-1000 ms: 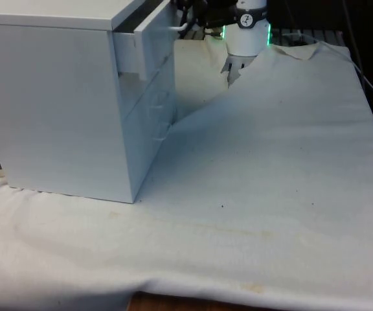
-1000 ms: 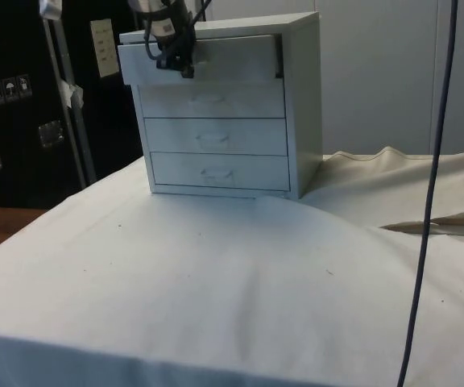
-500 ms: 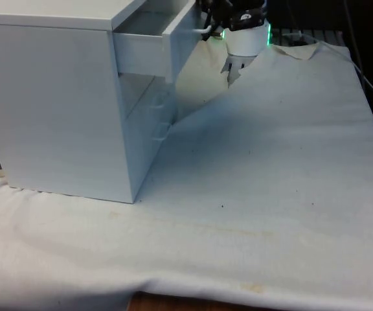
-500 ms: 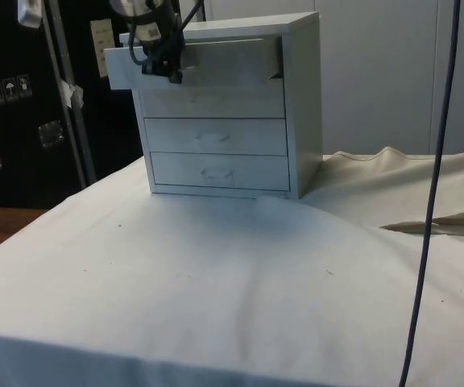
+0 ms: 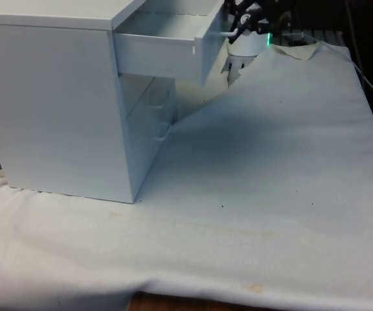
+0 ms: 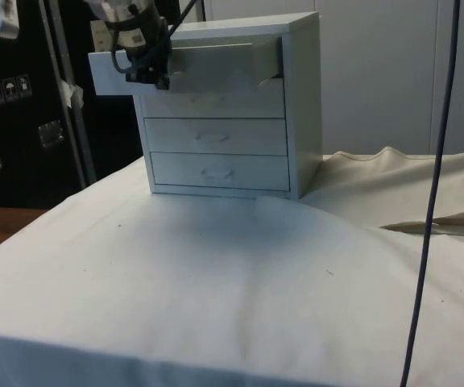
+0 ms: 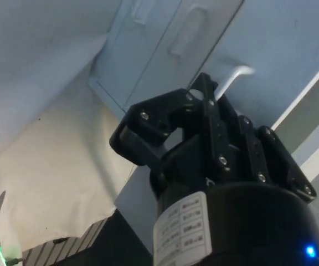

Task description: Open the drawer, then close it.

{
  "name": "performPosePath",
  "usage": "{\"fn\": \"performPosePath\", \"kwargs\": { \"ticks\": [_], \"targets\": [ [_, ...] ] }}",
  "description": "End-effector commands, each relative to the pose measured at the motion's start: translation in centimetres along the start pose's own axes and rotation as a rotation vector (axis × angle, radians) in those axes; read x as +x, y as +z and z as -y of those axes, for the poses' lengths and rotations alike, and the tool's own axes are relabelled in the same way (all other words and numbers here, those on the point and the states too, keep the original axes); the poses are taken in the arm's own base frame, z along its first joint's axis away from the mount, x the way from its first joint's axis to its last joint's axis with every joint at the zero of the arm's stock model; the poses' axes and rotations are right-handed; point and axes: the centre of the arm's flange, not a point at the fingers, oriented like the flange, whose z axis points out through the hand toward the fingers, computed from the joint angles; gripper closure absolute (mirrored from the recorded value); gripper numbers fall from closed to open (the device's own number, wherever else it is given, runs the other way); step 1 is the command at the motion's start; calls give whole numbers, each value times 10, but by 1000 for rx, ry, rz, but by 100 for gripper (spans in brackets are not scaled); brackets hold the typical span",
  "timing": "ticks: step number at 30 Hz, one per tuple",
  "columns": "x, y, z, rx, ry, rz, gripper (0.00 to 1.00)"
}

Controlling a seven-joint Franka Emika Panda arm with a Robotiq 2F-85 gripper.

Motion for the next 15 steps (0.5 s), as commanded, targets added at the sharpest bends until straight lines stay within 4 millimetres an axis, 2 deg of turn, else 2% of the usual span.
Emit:
{"fn": "performPosePath", "kwargs": {
  "ticks": [1,2,3,4,10,11,15],
  "targets": [
    [1,-5,6,3,-3,1,100],
    [1,-6,9,2,-3,1,100],
    [0,-2,4,-1,-2,-2,100],
    [1,-9,15,-1,-5,-3,100],
    [2,-17,34,-14,-6,-11,100],
    [1,-13,30,-16,-4,-11,100],
    [1,-22,42,-19,-8,-15,100]
  ]
}}
